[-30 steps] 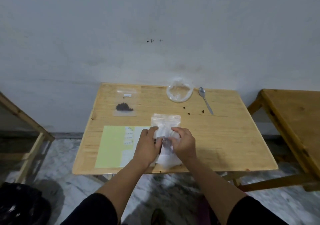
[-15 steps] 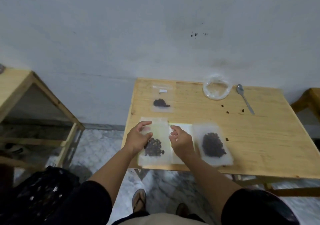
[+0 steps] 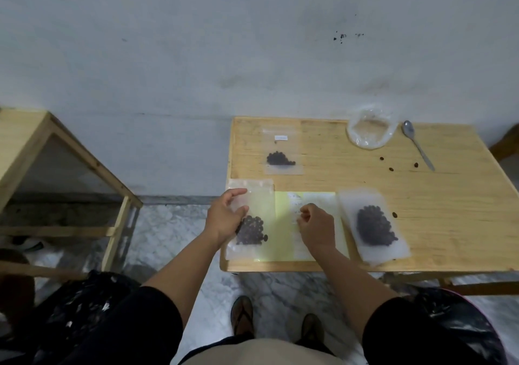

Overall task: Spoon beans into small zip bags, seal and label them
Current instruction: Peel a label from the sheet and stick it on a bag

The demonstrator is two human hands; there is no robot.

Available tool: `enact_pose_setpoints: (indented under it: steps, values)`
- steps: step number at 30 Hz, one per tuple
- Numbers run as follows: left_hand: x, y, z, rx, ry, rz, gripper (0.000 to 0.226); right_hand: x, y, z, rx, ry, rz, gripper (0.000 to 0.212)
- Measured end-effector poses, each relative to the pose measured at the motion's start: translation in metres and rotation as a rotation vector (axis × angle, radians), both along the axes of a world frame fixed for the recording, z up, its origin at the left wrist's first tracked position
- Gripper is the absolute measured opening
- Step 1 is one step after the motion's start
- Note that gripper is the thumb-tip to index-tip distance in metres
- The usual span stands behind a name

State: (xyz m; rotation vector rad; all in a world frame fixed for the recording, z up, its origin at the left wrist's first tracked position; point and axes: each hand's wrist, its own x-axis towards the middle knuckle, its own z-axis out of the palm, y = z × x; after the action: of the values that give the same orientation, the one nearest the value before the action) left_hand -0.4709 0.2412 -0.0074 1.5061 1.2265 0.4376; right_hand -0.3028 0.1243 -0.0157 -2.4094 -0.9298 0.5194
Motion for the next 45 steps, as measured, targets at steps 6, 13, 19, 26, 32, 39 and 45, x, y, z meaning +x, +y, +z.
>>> enact_pose_setpoints:
  steps: [6,13,19,26,32,39,45]
  values:
    - [-0.001,0.006,0.005,-0.007,-0.023,-0.016,0.033,-0.002,0.004,0.008,0.048,0.0,-0.04,0.017]
    - [0.011,0.013,0.021,0.023,-0.124,-0.045,0.033,-0.008,0.042,0.063,0.419,0.198,-0.122,0.011]
    - [0.023,0.013,0.04,0.055,-0.244,-0.079,0.034,-0.024,0.062,0.078,0.486,0.218,-0.054,0.007]
    - [0.022,0.013,0.054,0.071,-0.34,-0.136,0.037,-0.028,0.066,0.087,0.449,0.112,0.033,0.009]
    - [0.02,0.011,0.062,0.076,-0.388,-0.137,0.035,-0.033,0.067,0.092,0.474,0.069,0.04,0.009]
    - [0.018,0.013,0.061,0.034,-0.374,-0.09,0.025,-0.038,0.064,0.095,0.473,-0.033,0.063,0.02]
    - [0.022,0.015,0.064,0.02,-0.414,-0.036,0.019,-0.038,0.055,0.092,0.52,0.16,-0.006,0.015]
